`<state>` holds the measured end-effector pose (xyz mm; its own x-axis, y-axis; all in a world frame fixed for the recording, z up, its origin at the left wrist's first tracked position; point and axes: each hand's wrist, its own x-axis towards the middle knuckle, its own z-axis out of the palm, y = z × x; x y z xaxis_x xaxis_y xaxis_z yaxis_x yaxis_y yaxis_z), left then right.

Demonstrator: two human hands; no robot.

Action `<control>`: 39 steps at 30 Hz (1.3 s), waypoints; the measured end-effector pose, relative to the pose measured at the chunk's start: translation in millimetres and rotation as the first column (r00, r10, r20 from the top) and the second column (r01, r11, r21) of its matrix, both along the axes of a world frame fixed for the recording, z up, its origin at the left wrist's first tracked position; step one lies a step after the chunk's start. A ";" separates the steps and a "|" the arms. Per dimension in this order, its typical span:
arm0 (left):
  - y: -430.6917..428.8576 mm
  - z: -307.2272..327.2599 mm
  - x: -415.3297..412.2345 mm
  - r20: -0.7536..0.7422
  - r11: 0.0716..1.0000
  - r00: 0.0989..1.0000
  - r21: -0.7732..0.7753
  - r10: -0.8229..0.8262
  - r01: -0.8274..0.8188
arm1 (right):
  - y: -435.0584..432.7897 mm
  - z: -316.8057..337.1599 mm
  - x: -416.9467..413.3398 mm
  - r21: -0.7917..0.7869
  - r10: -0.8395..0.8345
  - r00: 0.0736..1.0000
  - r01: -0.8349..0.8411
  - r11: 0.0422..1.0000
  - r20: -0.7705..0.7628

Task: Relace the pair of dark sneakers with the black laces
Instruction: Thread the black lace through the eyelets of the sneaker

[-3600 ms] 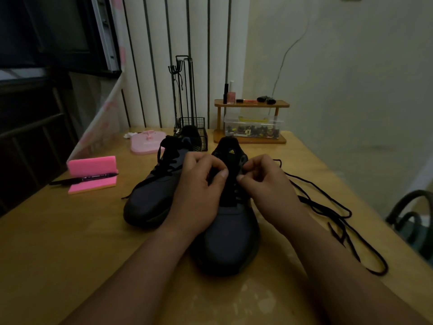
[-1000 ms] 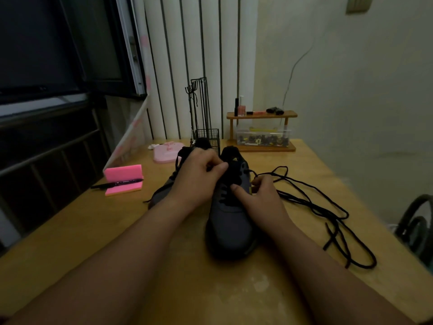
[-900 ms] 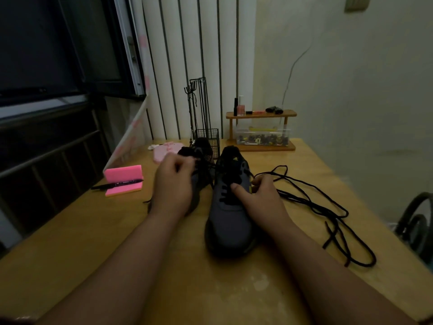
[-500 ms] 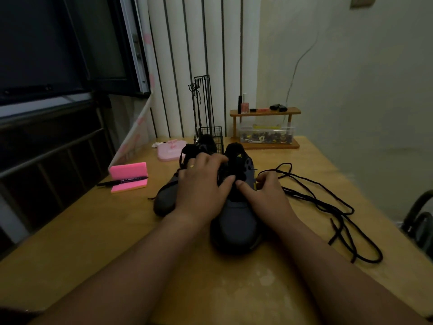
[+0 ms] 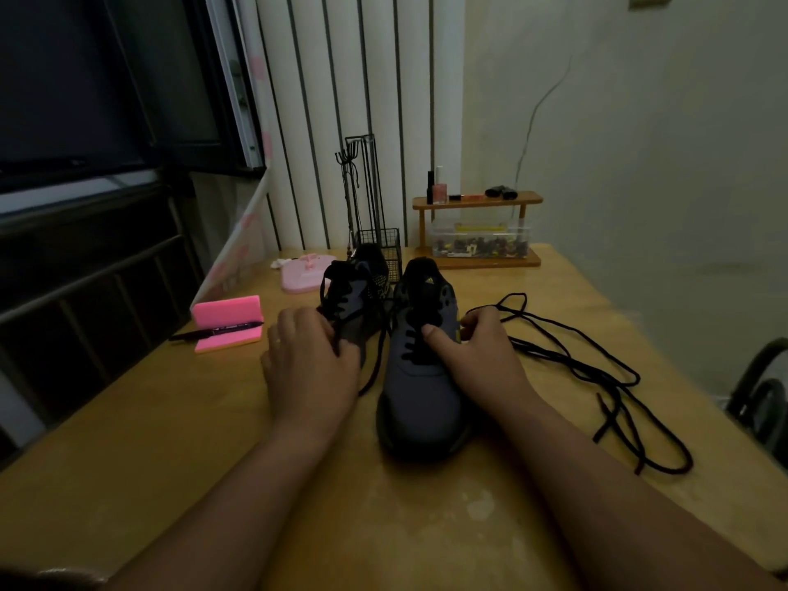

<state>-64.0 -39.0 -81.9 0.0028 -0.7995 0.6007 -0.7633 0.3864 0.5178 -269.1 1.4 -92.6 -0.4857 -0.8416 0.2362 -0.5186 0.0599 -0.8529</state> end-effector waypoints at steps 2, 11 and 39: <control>10.5 -5.9 -6.8 0.029 0.993 0.998 -0.099 -0.062 0.065 | 1.3 1.6 -0.1 -0.081 -0.039 0.995 0.032 0.996 -0.088; -4.5 -3.8 -53.9 -0.509 0.663 0.757 0.403 -0.411 0.631 | -7.6 7.3 -7.2 -0.264 0.028 0.925 -0.136 0.955 -0.378; -8.5 -11.7 -48.6 -0.680 0.546 0.601 0.339 -0.421 0.766 | 10.8 39.3 -10.6 -0.052 0.064 0.931 -0.089 0.995 -0.359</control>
<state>-112.6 -47.5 -93.6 -0.4734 -0.8729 0.1178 -0.0439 0.1569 0.9866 -279.8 12.2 -53.3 -0.2940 -0.8493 0.4385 -0.7899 -0.0424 -0.6118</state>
